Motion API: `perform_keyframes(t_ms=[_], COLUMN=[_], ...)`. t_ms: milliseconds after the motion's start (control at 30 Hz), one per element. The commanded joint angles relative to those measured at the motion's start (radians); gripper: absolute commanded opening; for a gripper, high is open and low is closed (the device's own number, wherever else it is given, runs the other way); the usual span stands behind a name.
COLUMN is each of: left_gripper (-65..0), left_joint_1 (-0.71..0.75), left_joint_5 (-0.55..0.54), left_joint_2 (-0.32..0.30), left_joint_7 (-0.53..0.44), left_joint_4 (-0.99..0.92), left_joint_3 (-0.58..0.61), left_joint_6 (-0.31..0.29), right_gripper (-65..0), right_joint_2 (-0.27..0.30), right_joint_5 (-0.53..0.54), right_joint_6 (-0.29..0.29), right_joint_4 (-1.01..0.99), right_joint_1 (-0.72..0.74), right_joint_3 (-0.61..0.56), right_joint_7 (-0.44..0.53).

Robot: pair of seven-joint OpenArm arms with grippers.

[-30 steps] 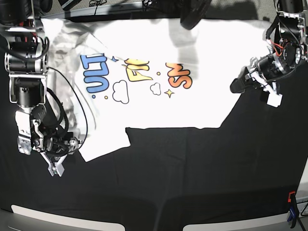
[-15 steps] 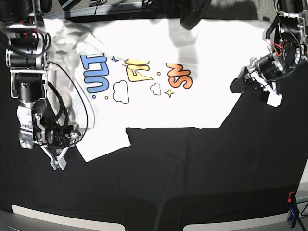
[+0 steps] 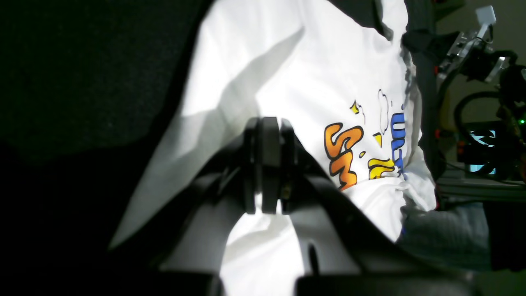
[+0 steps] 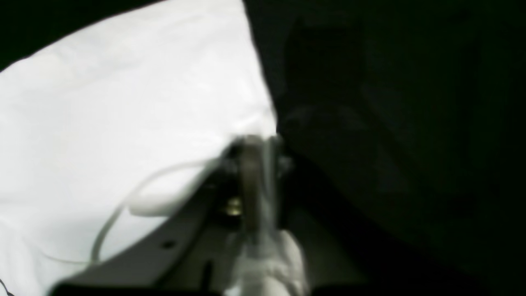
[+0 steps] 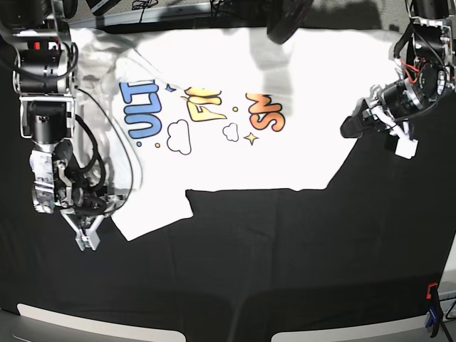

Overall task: Layout the t-shirt on the table in an organized manner, then fold the t-shirt properly
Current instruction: 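Grasp the hem corners with both grippers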

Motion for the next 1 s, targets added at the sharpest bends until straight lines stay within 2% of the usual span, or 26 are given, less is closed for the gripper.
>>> perform_keyframes(t_ms=[0,100,233,333,733,833,967], left_gripper=[-65.0,-65.0,-65.0,-65.0,-65.0,-65.0,-65.0], left_joint_1=[-0.012,-0.017,-0.058,-0.102,-0.281,-0.309,-0.33], left_joint_5=[-0.023,-0.023,-0.021,0.021,0.45,0.586,0.661], left_joint_2=[-0.018,-0.018,-0.019,-0.023,-0.037,-0.036,-0.036], left_joint_7=[-0.043,-0.117,-0.121,-0.121,-0.226,-0.248,-0.28], left_joint_4=[0.016,0.016,0.016,0.016,0.016,0.016,0.016], left_joint_3=[-0.006,-0.006,-0.006,-0.006,-0.006,-0.006,-0.006], left_joint_6=[-0.011,-0.011,-0.011,-0.014,-0.002,-0.002,0.035], right_gripper=[-65.0,-65.0,-65.0,-65.0,-65.0,-65.0,-65.0], right_joint_2=[-0.003,-0.003,-0.003,-0.003,0.002,0.002,0.002], right_joint_5=[0.001,0.0,0.0,0.0,-0.029,-0.026,-0.026], right_joint_6=[0.02,0.02,0.02,0.02,0.016,0.021,0.022], right_joint_4=[0.003,0.003,0.003,0.003,0.006,0.033,0.074], right_joint_1=[0.022,0.045,0.087,0.115,0.193,0.192,0.192], right_joint_3=[-0.002,-0.002,-0.002,-0.002,-0.002,-0.002,-0.002], right_joint_7=[-0.026,-0.027,-0.027,-0.027,-0.042,-0.05,-0.075])
